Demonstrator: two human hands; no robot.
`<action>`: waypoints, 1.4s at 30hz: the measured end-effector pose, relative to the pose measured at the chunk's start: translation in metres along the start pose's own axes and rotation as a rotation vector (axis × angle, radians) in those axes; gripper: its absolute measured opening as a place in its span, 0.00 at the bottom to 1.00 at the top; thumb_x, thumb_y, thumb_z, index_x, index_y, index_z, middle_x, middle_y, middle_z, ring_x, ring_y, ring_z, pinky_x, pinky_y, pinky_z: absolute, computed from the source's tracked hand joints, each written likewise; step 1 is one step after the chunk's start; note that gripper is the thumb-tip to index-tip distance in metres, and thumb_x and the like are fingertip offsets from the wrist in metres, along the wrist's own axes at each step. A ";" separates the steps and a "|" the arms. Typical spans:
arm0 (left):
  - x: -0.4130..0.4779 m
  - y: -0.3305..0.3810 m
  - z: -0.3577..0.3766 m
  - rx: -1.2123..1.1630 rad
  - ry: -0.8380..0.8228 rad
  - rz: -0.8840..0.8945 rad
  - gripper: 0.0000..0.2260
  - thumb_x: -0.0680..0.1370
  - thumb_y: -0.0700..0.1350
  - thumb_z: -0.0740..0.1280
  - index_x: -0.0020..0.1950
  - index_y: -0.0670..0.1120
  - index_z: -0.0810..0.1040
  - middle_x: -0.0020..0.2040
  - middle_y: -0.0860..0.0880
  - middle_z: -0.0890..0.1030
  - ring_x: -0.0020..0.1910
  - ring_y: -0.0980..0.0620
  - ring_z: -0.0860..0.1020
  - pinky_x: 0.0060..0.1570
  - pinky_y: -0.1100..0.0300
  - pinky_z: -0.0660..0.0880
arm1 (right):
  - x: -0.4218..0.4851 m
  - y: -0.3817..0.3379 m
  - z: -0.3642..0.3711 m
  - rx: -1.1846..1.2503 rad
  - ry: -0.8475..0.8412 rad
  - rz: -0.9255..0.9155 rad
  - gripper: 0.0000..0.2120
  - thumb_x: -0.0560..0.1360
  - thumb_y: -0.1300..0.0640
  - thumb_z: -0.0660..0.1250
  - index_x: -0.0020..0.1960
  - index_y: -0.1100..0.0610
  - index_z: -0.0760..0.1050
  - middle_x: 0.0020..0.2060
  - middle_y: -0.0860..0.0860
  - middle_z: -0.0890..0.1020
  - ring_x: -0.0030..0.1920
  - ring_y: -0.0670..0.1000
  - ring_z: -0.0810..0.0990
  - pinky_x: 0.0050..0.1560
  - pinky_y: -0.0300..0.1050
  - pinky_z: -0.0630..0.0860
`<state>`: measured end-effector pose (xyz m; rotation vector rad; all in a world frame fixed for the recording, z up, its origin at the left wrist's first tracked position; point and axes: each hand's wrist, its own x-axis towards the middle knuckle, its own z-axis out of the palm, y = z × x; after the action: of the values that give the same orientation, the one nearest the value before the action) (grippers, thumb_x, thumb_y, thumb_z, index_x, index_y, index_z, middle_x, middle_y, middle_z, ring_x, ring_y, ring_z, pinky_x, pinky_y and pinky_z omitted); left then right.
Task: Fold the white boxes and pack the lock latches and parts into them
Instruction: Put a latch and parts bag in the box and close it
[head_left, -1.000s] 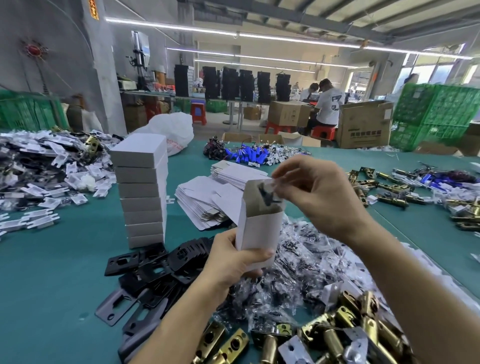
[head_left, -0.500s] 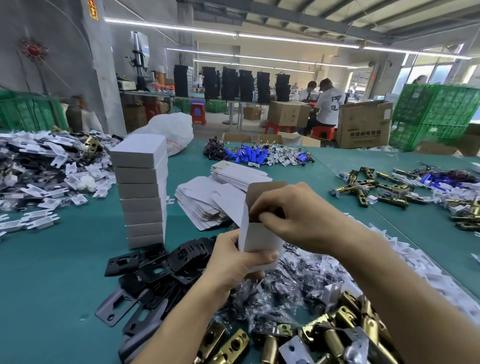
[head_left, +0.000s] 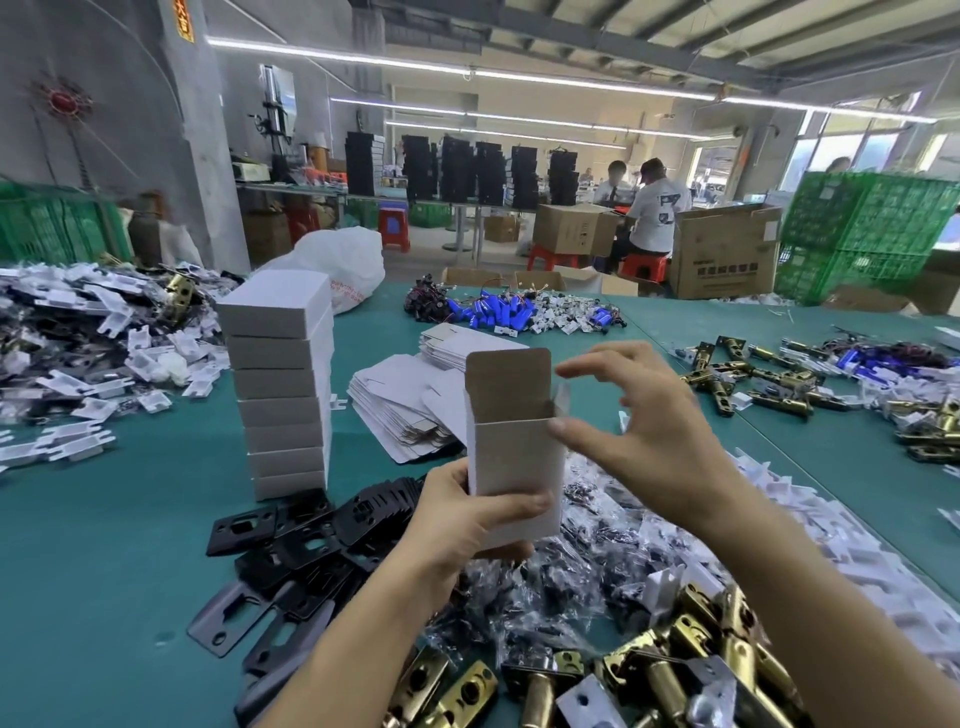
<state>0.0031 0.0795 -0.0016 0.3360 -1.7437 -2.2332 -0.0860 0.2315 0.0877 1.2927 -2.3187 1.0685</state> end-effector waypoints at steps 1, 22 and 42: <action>0.000 0.000 0.000 -0.003 -0.017 0.000 0.20 0.55 0.45 0.85 0.46 0.49 0.87 0.46 0.42 0.87 0.39 0.44 0.85 0.33 0.54 0.81 | -0.004 0.005 0.000 0.142 0.014 0.051 0.18 0.71 0.51 0.75 0.60 0.45 0.78 0.57 0.44 0.78 0.57 0.42 0.76 0.58 0.43 0.75; 0.000 -0.004 0.004 0.390 0.004 0.584 0.15 0.72 0.58 0.74 0.57 0.65 0.79 0.54 0.56 0.85 0.54 0.55 0.84 0.52 0.55 0.82 | -0.048 0.051 0.015 0.550 -0.197 0.210 0.11 0.73 0.54 0.68 0.54 0.52 0.83 0.49 0.49 0.86 0.51 0.51 0.84 0.53 0.50 0.82; -0.001 0.005 0.003 0.291 -0.036 0.385 0.06 0.69 0.49 0.77 0.44 0.53 0.86 0.49 0.53 0.87 0.49 0.50 0.85 0.53 0.53 0.82 | -0.040 0.036 0.021 0.584 -0.006 0.106 0.04 0.72 0.57 0.72 0.45 0.51 0.84 0.44 0.49 0.86 0.47 0.47 0.85 0.48 0.36 0.79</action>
<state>0.0032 0.0811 0.0041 0.0124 -1.9600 -1.7333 -0.0907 0.2528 0.0346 1.3572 -2.1744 1.8748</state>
